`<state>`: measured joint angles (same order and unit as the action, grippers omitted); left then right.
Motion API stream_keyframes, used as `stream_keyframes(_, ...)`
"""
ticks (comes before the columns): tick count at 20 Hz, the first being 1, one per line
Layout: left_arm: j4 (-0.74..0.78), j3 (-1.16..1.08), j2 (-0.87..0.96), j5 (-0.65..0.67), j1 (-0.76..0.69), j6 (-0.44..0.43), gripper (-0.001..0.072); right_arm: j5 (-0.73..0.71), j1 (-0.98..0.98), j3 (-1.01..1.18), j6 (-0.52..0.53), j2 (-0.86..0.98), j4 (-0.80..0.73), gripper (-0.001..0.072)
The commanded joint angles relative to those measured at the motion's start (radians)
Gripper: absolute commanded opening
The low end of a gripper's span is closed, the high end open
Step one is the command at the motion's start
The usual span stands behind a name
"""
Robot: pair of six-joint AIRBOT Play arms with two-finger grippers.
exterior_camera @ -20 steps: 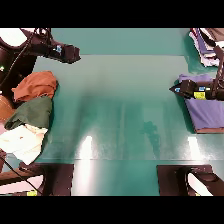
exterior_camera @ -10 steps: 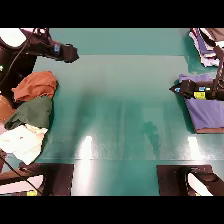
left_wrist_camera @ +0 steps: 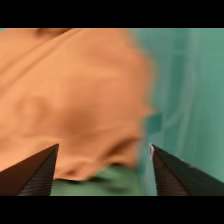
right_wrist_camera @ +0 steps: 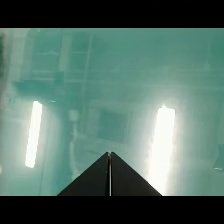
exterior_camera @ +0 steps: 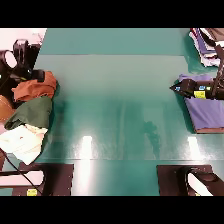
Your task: Fold the shirts.
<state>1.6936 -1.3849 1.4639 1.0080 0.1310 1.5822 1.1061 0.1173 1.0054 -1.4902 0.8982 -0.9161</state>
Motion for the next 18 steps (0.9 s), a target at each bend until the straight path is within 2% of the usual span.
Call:
stream_keyframes(1,0.023,0.046,0.083,-0.056,0.083,0.009,0.0665,-0.008,0.0,0.0,-0.001,0.0,0.0,0.0017)
stream_keyframes(3,0.025,0.045,0.095,-0.059,0.089,0.017,0.0662,-0.008,0.0,0.0,-0.001,0.0,0.0,0.0017)
stream_keyframes(4,0.023,0.037,0.094,-0.057,0.089,0.018,0.0501,-0.012,0.0,0.0,-0.001,0.0,0.0,0.0017)
stream_keyframes(5,0.023,0.026,0.091,-0.054,0.089,0.018,0.0215,-0.018,0.0,0.0,-0.001,0.0,0.0,0.0017)
stream_keyframes(6,0.023,0.008,0.084,-0.045,0.089,0.018,0.0036,-0.022,0.0,0.0,-0.001,0.0,0.001,0.0017)
stream_keyframes(10,-0.058,-0.142,-0.018,0.006,0.089,0.011,0.0023,-0.03,-0.002,0.05,-0.001,0.0,0.033,0.0017)
stream_keyframes(14,-0.338,-0.382,-0.245,0.052,0.072,-0.145,0.0023,-0.044,-0.002,0.247,0.0,0.0,0.023,0.0017)
stream_keyframes(16,-0.402,-0.487,-0.333,0.121,0.005,-0.201,0.0022,-0.067,-0.002,0.339,0.002,0.0,0.023,0.0017)
stream_keyframes(18,-0.4,-0.544,-0.388,0.187,-0.13,-0.205,0.0022,-0.07,-0.003,0.414,0.019,0.0,0.023,0.0017)
